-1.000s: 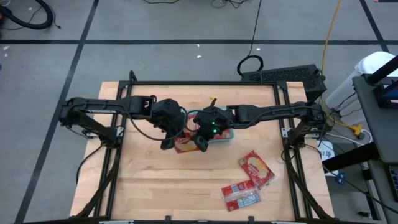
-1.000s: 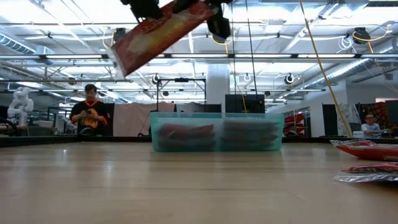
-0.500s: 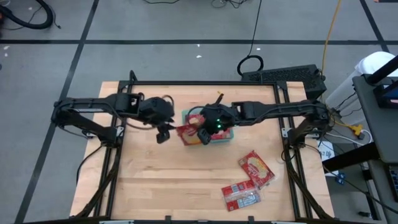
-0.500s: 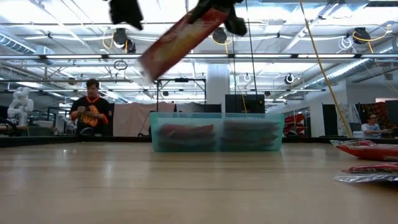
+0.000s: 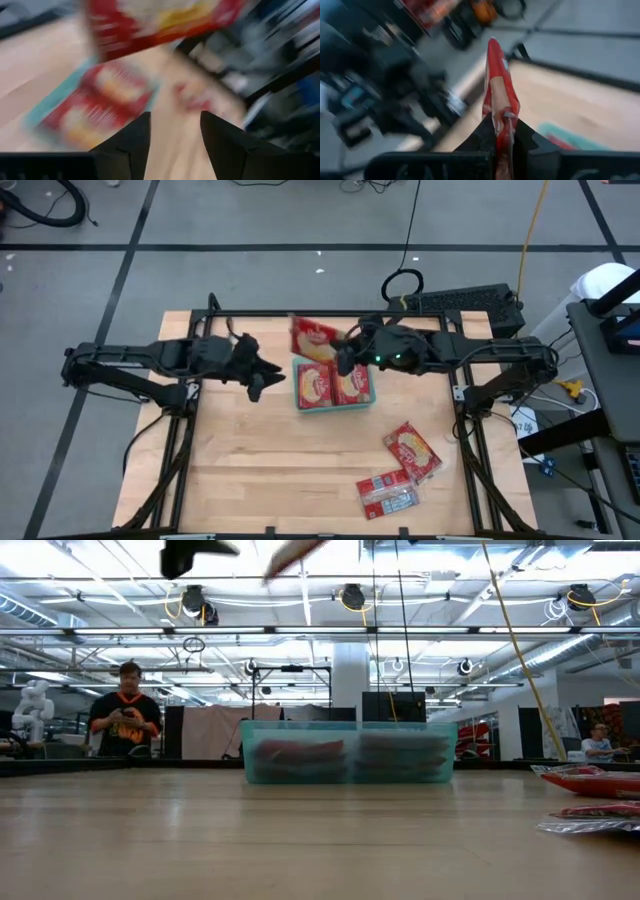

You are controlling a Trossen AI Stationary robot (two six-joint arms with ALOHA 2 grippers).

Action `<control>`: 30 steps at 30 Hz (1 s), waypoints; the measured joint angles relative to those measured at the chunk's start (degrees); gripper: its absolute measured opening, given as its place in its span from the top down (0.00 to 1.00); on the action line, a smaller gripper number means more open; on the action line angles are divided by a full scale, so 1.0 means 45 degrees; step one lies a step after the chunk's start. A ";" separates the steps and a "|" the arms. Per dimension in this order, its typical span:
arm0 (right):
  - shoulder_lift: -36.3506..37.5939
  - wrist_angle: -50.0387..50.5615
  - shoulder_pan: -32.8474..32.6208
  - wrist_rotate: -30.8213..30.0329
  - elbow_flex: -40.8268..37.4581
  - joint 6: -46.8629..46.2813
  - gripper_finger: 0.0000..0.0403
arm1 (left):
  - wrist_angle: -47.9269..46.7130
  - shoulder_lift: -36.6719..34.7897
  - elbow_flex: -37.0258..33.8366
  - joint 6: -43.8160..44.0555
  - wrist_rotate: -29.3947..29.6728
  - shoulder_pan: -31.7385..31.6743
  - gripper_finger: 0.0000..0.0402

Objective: Sort popcorn bags into baskets
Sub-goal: Put the red popcorn bag into the green bin

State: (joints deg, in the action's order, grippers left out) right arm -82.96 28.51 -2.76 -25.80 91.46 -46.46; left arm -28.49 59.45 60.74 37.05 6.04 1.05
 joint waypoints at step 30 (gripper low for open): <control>-0.0173 -1.7526 0.0010 -0.0955 -0.6494 0.0177 0.98 | 1.4326 0.0830 -0.2854 0.0318 0.0611 -0.1798 0.70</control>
State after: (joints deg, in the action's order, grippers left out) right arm -83.74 -50.36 -2.72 -30.10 62.24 -45.67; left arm 35.98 63.19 47.90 38.48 8.79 -7.04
